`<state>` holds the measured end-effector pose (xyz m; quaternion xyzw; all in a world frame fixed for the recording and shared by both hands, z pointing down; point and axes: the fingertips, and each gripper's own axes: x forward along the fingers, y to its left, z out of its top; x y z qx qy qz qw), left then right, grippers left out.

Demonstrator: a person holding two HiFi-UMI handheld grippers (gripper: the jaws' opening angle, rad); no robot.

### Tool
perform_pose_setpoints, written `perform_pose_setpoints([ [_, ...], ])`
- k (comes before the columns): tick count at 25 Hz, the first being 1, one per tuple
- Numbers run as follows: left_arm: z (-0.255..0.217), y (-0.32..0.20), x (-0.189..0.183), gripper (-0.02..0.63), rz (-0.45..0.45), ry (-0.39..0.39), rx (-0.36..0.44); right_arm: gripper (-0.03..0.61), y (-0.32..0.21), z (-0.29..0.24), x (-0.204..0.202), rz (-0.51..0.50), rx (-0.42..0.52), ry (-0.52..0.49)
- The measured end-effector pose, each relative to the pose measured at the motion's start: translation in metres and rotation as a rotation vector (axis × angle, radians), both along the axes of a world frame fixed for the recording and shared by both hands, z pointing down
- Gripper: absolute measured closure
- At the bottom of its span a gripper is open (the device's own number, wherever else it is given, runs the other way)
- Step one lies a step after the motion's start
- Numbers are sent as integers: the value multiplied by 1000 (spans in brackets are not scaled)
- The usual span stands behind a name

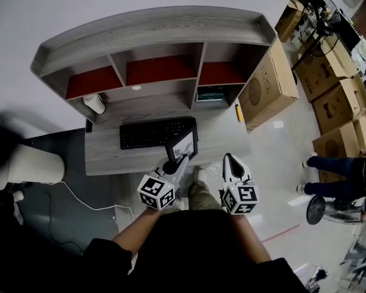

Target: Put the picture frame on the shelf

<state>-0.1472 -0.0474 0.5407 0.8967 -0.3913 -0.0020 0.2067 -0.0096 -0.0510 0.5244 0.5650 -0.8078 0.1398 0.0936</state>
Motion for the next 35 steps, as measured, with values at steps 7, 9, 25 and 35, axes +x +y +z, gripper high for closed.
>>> perform_pose_setpoints([
  [7,-10,-59,37,589,22,-27,1,566,-71,-21,28,-47,32,-12],
  [9,-11,-80,49,589,21,-25,7,566,-89,-23,39,-40,42,-26],
  [25,12,-223,125,589,35,-70,5,566,-195,-36,98,-101,109,-24],
  [35,11,-289,159,589,78,-120,-16,566,-238,-40,112,-133,98,-36],
])
